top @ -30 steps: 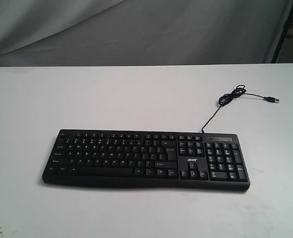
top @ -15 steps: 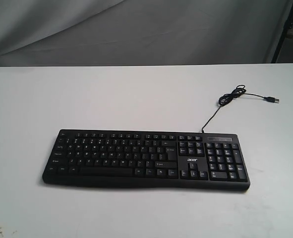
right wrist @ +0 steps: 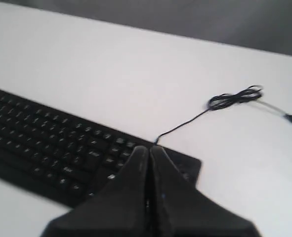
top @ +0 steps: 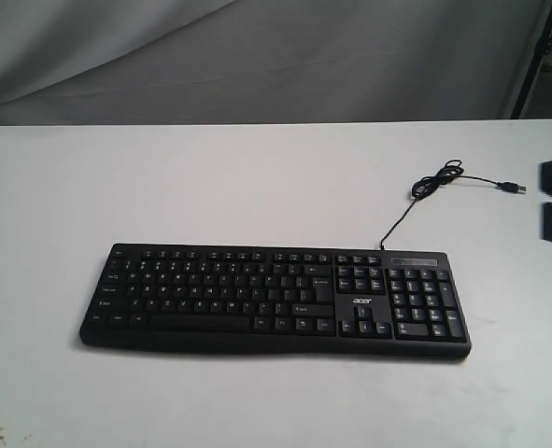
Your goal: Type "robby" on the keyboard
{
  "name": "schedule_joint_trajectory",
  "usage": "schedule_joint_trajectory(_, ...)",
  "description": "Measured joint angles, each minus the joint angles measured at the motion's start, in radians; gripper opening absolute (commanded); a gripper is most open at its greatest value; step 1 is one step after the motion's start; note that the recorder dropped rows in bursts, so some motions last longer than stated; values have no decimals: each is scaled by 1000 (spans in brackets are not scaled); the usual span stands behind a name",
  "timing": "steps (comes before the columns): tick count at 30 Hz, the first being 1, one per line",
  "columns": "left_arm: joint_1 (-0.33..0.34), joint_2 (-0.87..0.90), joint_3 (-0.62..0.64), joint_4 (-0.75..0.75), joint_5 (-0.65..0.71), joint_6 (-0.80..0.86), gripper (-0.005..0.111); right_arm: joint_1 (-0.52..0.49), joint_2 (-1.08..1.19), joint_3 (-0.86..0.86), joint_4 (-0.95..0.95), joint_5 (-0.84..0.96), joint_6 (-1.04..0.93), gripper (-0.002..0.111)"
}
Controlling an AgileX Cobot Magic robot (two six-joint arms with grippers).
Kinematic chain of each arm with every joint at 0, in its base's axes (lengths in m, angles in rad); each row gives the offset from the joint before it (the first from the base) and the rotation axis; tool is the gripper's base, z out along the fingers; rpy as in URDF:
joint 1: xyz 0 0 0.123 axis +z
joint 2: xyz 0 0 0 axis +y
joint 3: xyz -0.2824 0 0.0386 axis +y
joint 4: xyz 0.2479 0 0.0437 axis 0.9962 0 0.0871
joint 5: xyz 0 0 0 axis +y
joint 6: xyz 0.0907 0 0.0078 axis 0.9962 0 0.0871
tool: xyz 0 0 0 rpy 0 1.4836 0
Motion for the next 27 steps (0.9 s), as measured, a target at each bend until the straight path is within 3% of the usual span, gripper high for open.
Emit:
schedule_joint_trajectory(5,0,0,0,0,0,0,0,221,308,-199,1,90,37,0)
schedule_joint_trajectory(15,0,0,0,0,0,0,0,370,856,-698,328,252,-309,0)
schedule_joint_trajectory(20,0,0,0,0,0,0,0,421,1037,-761,328,220,-350,0)
schedule_joint_trajectory(27,0,0,0,0,0,0,0,450,1188,-766,366,23,-432,0)
